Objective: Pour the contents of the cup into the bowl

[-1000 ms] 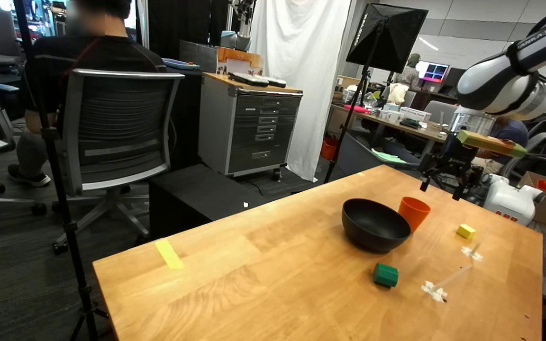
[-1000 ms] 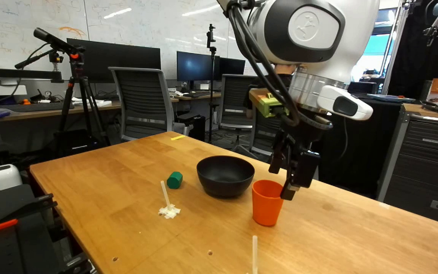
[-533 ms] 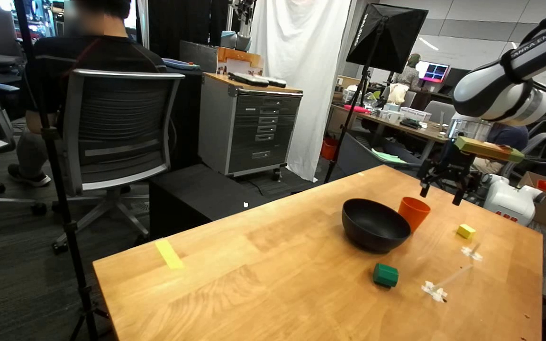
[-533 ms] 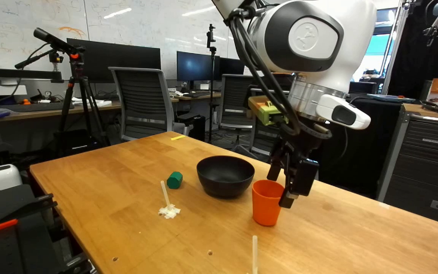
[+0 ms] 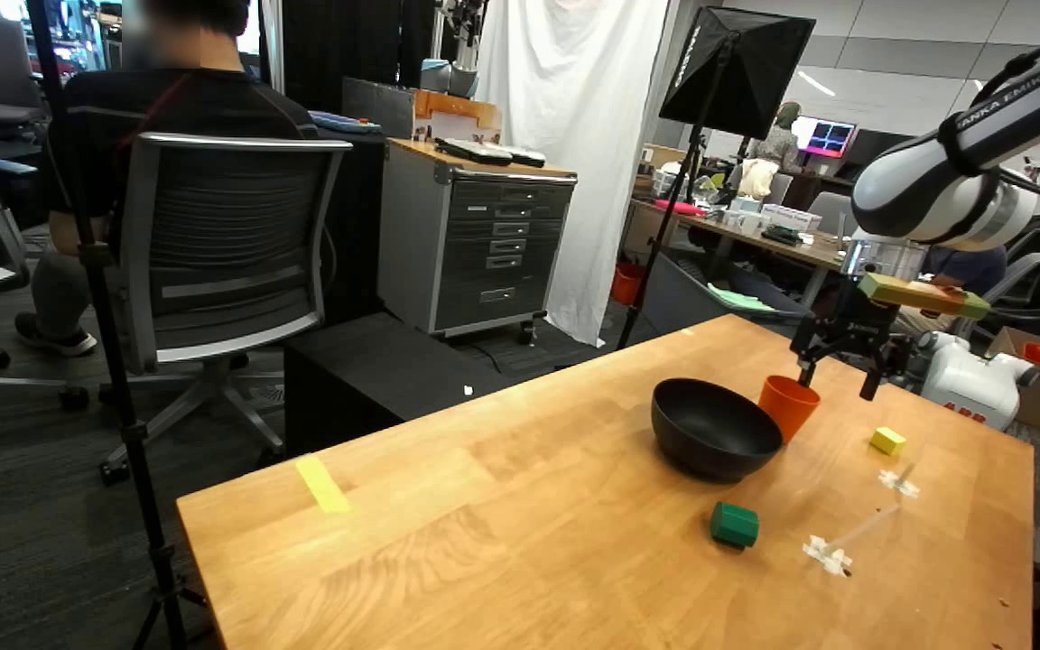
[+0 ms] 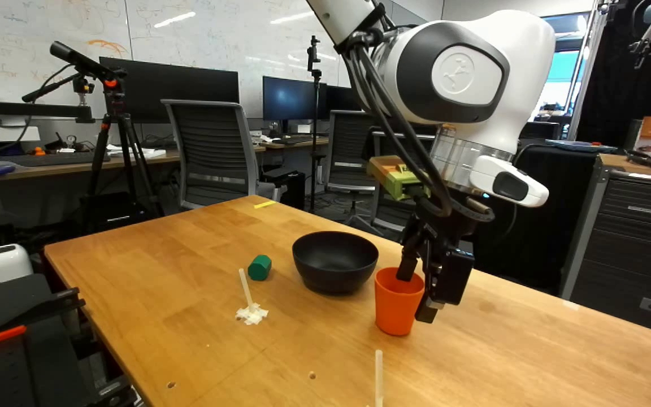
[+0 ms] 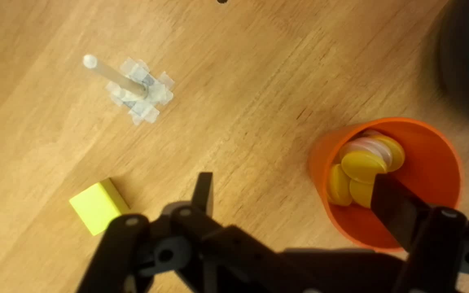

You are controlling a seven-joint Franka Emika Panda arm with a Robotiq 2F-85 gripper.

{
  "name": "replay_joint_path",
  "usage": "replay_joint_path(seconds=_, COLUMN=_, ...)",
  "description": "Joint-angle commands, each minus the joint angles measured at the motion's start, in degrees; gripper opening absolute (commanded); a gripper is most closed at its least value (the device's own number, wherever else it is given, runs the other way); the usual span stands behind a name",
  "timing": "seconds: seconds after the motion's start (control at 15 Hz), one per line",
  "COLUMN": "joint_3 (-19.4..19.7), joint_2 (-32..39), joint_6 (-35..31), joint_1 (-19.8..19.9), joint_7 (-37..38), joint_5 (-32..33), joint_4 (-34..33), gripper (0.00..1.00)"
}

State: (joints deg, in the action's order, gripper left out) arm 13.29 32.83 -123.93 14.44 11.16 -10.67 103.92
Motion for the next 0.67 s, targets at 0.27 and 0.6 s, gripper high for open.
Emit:
replay_joint_path(seconds=0.27, joint_3=0.0, joint_2=2.07, joint_6=1.57, joint_1=-0.42, joint_7=2.09, joint_5=2.48, joint_4=-3.24, gripper=1.0)
replay_joint_path(seconds=0.6, joint_3=-0.11, joint_2=2.84, joint_6=1.93, joint_1=-0.94, joint_7=2.81, joint_5=2.82, joint_4=-4.27, gripper=1.0)
